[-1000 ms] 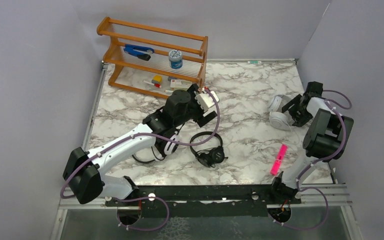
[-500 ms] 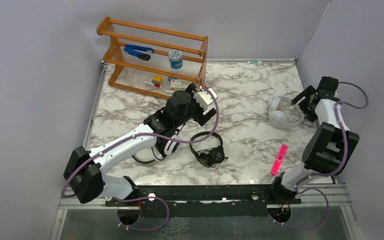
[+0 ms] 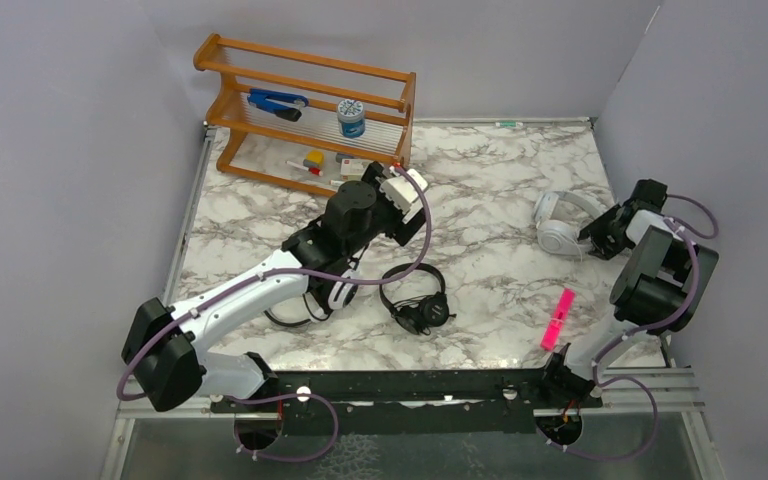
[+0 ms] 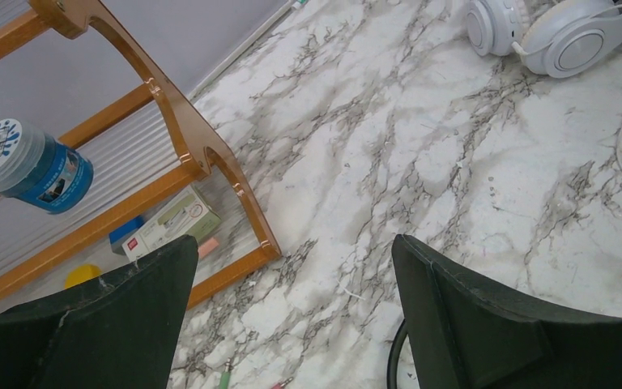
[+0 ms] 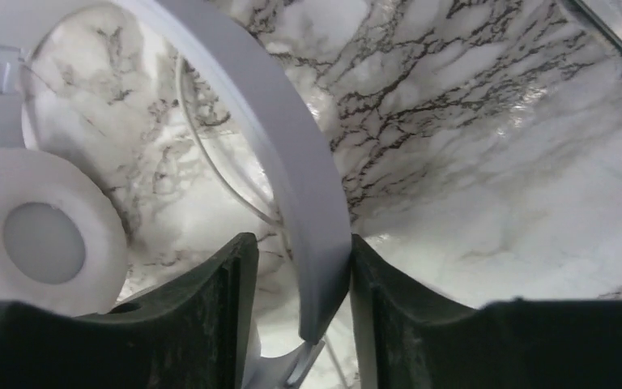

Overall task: Wrap the headphones
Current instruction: Pick up the headphones from the center of the board.

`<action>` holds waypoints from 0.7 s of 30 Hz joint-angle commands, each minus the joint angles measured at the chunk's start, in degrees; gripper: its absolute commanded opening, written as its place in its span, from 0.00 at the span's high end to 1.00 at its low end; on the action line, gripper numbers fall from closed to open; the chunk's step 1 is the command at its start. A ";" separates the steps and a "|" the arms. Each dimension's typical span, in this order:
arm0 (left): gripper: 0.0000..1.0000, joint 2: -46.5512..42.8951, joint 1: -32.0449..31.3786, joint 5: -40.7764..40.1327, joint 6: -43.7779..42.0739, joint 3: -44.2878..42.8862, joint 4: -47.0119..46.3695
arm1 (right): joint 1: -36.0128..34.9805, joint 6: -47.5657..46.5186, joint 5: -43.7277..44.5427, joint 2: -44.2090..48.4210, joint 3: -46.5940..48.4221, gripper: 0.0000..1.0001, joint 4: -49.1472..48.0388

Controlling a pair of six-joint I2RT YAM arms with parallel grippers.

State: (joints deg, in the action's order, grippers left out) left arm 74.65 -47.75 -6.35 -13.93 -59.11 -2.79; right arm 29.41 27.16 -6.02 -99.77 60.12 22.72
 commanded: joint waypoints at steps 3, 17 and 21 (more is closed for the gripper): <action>0.07 -2.86 -0.14 -4.12 0.70 0.59 -3.33 | -5.30 -1.00 -2.45 -0.79 1.61 0.76 -4.43; 0.02 -1.36 0.02 -6.83 26.78 -17.43 15.53 | -24.30 -25.24 0.30 11.75 9.67 1.00 -5.02; 0.01 2.05 0.17 -9.54 32.33 -24.59 21.31 | -31.29 -37.51 -17.92 17.34 3.73 0.99 -18.96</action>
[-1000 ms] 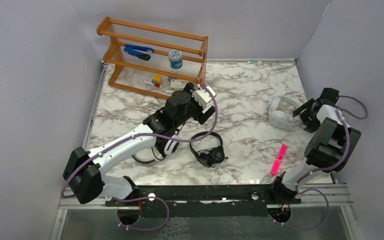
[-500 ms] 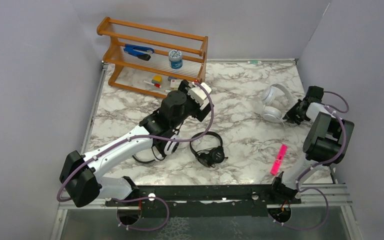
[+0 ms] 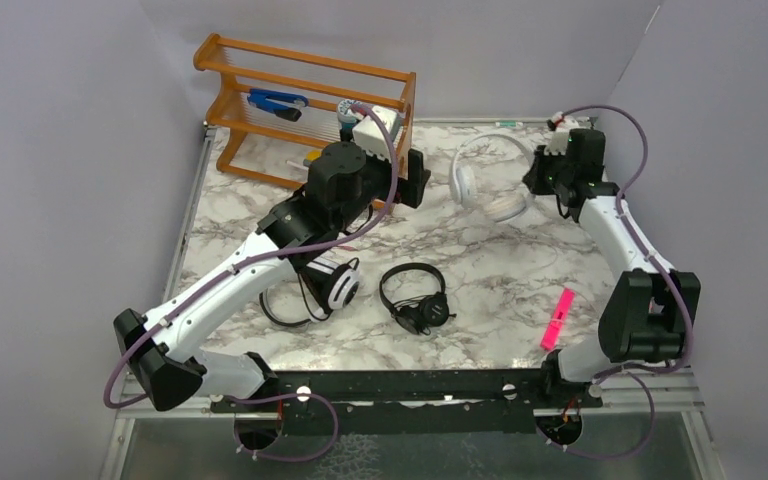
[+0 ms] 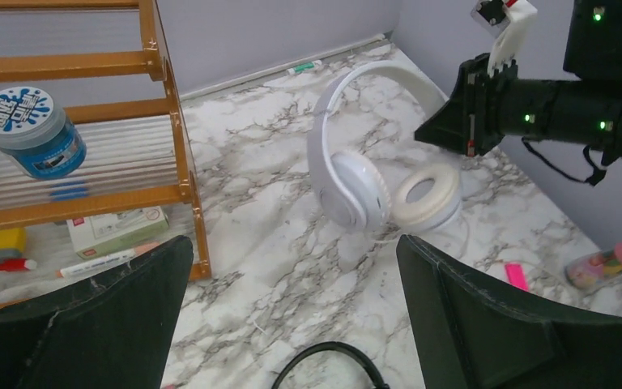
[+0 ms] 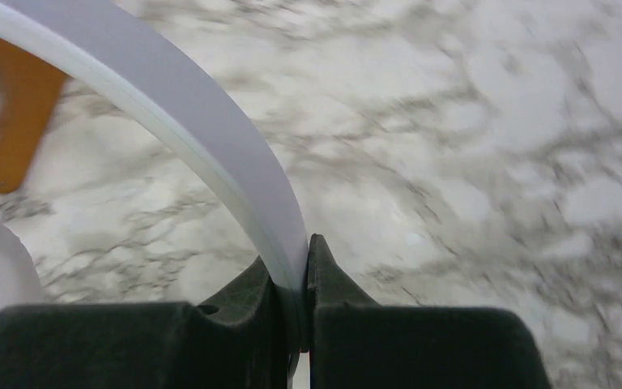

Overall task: Wrap the headphones
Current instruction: Pick up the headphones from the center of the board.

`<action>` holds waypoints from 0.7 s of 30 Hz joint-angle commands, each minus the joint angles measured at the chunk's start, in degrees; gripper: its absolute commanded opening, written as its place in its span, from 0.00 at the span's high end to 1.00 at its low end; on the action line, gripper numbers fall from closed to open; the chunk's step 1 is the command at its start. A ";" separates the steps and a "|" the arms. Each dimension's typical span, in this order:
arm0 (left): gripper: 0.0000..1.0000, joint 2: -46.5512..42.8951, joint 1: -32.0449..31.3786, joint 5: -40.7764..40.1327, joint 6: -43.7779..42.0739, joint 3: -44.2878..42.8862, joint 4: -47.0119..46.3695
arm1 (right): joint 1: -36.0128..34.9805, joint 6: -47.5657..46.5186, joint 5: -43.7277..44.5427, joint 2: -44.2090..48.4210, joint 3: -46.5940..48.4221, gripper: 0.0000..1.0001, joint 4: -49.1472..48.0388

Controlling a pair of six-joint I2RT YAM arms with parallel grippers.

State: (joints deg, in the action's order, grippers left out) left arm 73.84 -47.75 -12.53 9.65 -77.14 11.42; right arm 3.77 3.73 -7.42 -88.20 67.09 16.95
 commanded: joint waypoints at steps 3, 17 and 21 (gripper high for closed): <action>0.01 5.54 0.53 -2.75 10.13 -11.54 11.13 | -10.46 -24.70 -25.46 7.48 -4.01 1.00 -15.06; 0.07 14.21 5.95 13.31 7.81 -16.94 21.80 | -23.10 -40.19 -23.75 11.93 0.27 1.00 -0.66; 0.08 16.42 5.96 19.66 7.77 -16.09 21.97 | -24.44 -41.04 -23.03 11.24 1.73 1.00 1.69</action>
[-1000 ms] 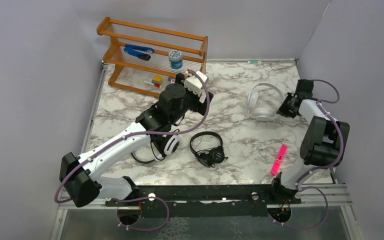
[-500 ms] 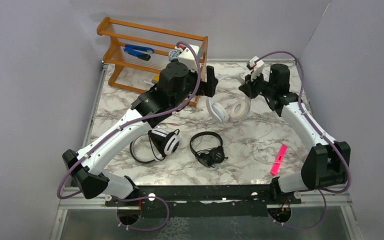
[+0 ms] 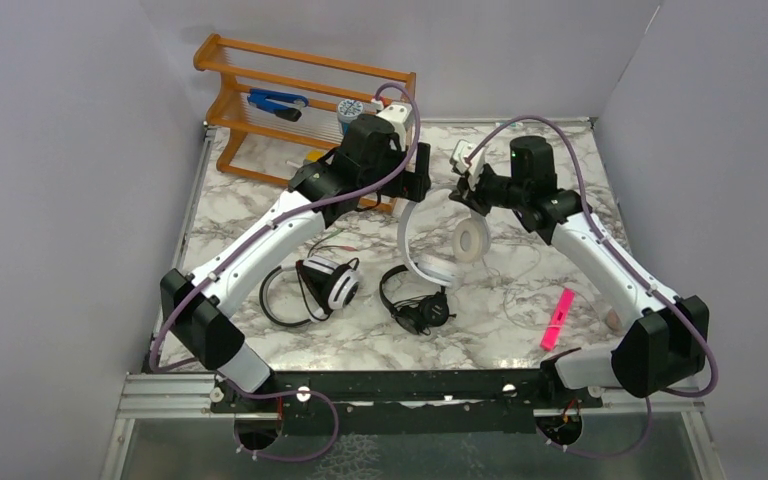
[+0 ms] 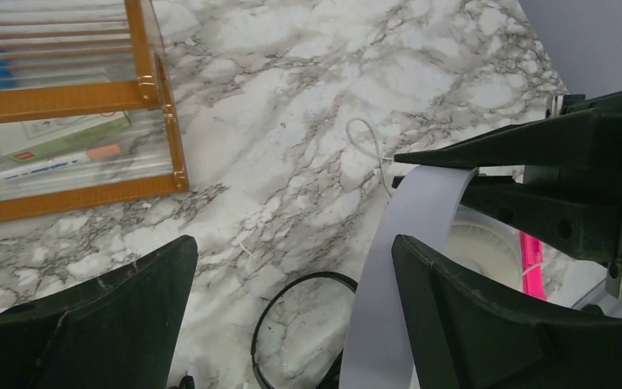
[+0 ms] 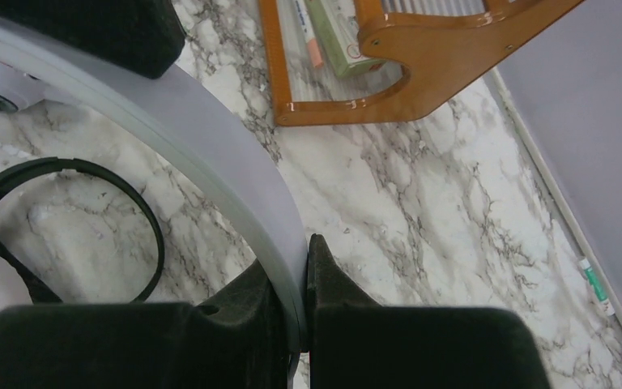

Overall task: Wrap the headphones
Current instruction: Pick up the headphones from the center of the board.

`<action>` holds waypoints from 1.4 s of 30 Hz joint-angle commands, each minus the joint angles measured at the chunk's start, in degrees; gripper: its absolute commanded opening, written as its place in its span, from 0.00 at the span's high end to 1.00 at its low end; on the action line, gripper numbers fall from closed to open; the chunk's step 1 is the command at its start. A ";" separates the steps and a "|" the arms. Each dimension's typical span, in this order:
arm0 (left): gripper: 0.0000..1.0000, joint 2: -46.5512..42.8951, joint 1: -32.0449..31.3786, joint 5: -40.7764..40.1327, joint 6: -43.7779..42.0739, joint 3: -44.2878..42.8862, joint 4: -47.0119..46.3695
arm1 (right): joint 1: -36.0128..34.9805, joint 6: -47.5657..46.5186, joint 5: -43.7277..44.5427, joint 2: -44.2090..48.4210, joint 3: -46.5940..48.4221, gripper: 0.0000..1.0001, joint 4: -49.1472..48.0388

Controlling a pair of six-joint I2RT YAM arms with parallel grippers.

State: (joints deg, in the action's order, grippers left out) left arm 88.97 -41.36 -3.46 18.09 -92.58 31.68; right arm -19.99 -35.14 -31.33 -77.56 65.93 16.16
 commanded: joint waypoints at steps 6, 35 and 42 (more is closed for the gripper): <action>0.09 -5.06 -0.45 5.43 2.51 5.68 -1.93 | -2.74 -4.46 3.89 0.33 1.27 1.00 3.16; 0.66 5.66 -0.92 11.56 -4.76 0.08 4.75 | -7.11 -5.62 6.62 1.02 2.99 0.91 5.01; 1.00 1.51 -0.76 8.35 -4.86 2.20 3.26 | -7.17 12.11 15.82 3.87 6.33 0.49 3.79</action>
State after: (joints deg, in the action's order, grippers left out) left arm 94.30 -42.74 8.40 13.63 -90.61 36.40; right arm -26.65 -35.57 -21.96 -77.43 67.42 21.52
